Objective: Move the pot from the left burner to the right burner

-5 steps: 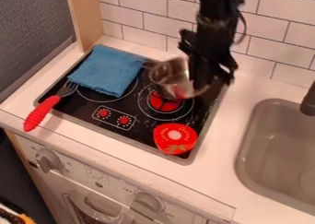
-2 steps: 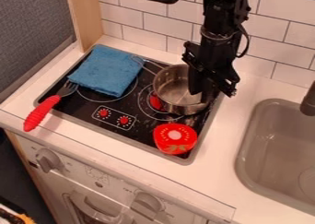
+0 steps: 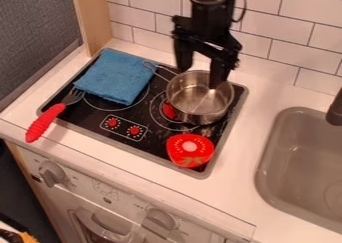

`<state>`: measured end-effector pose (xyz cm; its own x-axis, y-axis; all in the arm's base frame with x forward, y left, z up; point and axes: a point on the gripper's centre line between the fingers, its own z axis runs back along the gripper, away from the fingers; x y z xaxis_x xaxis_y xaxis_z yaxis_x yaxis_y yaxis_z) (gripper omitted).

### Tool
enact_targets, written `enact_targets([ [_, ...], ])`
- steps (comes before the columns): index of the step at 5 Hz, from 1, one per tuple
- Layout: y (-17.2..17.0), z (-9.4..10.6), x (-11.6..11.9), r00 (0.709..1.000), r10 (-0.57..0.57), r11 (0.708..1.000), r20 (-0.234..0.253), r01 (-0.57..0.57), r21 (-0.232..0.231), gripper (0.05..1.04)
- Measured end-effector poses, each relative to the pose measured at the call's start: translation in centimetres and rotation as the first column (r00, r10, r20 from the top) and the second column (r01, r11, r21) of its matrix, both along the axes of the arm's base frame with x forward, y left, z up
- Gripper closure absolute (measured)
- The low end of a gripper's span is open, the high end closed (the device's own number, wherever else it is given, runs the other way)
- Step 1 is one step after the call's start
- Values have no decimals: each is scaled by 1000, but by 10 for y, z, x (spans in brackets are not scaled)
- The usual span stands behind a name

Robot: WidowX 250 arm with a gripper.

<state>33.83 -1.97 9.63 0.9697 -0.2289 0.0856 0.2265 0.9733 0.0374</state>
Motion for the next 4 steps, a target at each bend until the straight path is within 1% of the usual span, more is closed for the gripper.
enact_targets([
  [1, 29, 0, -7, 996, 88, 996, -20, -88, 15, 78],
  [2, 35, -7, -11, 994, 104, 994, -24, -103, 33, 83],
  [4, 38, -7, -11, 994, 110, 993, -24, -109, 34, 83],
])
